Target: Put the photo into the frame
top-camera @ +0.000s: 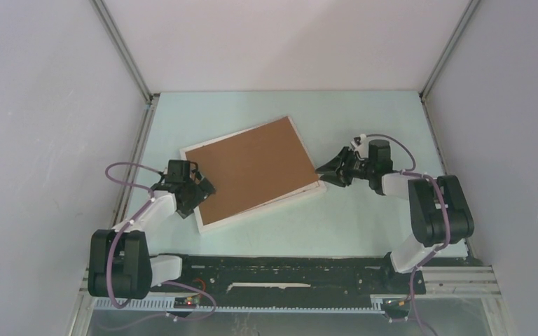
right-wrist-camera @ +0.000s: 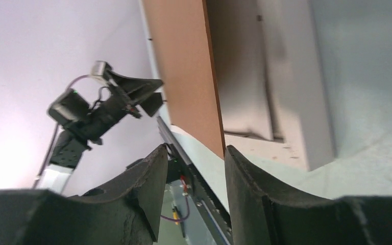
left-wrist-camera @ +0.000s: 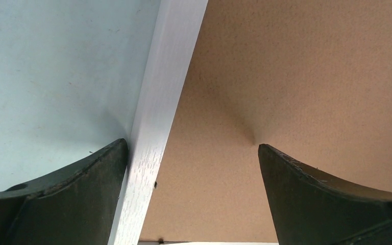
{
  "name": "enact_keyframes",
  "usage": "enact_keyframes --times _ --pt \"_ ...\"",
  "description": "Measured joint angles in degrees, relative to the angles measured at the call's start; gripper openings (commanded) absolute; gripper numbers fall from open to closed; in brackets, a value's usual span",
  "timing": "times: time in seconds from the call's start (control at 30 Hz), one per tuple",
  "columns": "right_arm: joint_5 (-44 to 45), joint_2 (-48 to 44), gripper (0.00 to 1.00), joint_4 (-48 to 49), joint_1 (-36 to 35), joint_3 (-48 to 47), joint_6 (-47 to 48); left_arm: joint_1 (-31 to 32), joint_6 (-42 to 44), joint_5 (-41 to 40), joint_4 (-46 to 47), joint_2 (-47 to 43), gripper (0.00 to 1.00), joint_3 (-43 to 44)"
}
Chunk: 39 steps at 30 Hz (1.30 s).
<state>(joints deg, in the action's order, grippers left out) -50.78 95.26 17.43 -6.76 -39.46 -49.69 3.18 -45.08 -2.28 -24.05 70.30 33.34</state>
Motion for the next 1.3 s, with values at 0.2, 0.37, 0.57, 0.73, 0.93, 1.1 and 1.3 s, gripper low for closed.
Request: enact_keyframes --times 0.2,0.37,0.57,0.73,0.93,1.1,1.3 --pt "-0.85 -4.31 0.50 10.64 -0.26 2.08 -9.84 0.02 0.02 -0.02 0.98 -1.03 1.00 -0.90" --pt "1.18 -3.80 0.47 22.18 -0.96 5.03 -18.78 0.04 0.04 0.00 1.60 -1.90 1.00 -1.57" --pt "4.33 -0.11 0.42 35.98 -2.82 5.64 -27.36 0.04 0.35 -0.07 1.95 -3.17 1.00 -2.29" --pt "6.25 -0.13 0.41 39.54 -4.28 5.66 -28.06 0.07 1.22 -0.28 2.03 -8.59 1.00 -4.94" --pt "6.23 -1.42 0.41 38.97 -6.25 5.66 -27.89 0.55 2.14 -2.45 -3.39 -20.65 1.00 -5.81" --pt "4.42 -1.70 0.41 37.16 -8.15 5.66 -27.74 1.60 2.14 -3.56 -4.39 -33.09 1.00 -5.44" --pt "4.22 -1.88 0.40 36.61 -8.85 5.62 -27.69 7.87 7.45 -2.32 -3.52 -30.25 1.00 0.57"
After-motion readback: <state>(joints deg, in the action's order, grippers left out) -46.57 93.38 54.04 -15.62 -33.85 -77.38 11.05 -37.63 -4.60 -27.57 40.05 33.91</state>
